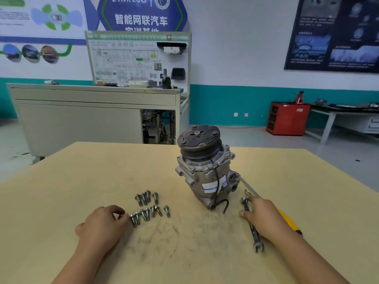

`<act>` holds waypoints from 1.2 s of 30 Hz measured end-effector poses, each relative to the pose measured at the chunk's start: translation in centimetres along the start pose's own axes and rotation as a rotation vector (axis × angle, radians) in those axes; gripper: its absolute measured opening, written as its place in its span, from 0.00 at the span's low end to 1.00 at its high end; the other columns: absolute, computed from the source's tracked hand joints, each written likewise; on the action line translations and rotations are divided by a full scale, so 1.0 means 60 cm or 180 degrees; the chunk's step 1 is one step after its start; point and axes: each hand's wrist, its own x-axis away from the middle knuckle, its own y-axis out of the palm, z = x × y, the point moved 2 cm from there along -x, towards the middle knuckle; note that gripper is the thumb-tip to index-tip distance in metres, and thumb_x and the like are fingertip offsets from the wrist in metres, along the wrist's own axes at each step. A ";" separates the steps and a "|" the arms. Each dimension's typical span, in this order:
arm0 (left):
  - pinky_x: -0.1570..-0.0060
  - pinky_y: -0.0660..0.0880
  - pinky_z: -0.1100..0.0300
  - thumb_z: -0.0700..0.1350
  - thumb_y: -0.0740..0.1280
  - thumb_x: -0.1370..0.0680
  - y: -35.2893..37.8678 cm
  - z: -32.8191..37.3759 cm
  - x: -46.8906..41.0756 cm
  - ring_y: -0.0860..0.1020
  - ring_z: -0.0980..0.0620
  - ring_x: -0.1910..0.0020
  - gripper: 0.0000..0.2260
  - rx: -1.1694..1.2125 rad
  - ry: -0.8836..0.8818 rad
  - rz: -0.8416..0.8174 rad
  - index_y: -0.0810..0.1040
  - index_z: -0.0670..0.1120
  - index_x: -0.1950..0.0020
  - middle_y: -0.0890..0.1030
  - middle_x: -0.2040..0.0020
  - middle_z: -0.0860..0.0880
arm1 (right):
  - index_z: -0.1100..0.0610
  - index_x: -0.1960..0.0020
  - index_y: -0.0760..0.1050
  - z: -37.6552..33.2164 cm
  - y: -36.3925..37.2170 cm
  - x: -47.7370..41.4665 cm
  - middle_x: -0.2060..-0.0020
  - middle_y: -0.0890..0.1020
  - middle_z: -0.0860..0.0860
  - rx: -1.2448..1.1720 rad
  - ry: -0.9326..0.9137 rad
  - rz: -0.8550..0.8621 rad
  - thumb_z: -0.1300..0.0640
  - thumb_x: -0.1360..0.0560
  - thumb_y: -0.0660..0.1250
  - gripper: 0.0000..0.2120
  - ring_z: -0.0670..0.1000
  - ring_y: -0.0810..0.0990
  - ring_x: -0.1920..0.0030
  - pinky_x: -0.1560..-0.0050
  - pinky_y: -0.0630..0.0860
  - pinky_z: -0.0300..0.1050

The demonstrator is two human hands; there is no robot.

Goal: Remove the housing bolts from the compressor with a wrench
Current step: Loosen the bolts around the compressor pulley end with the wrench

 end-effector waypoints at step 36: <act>0.41 0.68 0.54 0.61 0.73 0.31 -0.069 0.380 -0.070 0.68 0.43 0.32 0.43 0.0581 0.1931 -0.1431 0.56 0.52 0.23 0.65 0.26 0.46 | 0.41 0.58 0.74 0.106 -0.268 0.118 0.64 0.78 0.46 0.0152 -0.0332 0.0258 0.55 0.33 0.74 0.12 0.47 0.76 0.65 0.68 0.70 0.42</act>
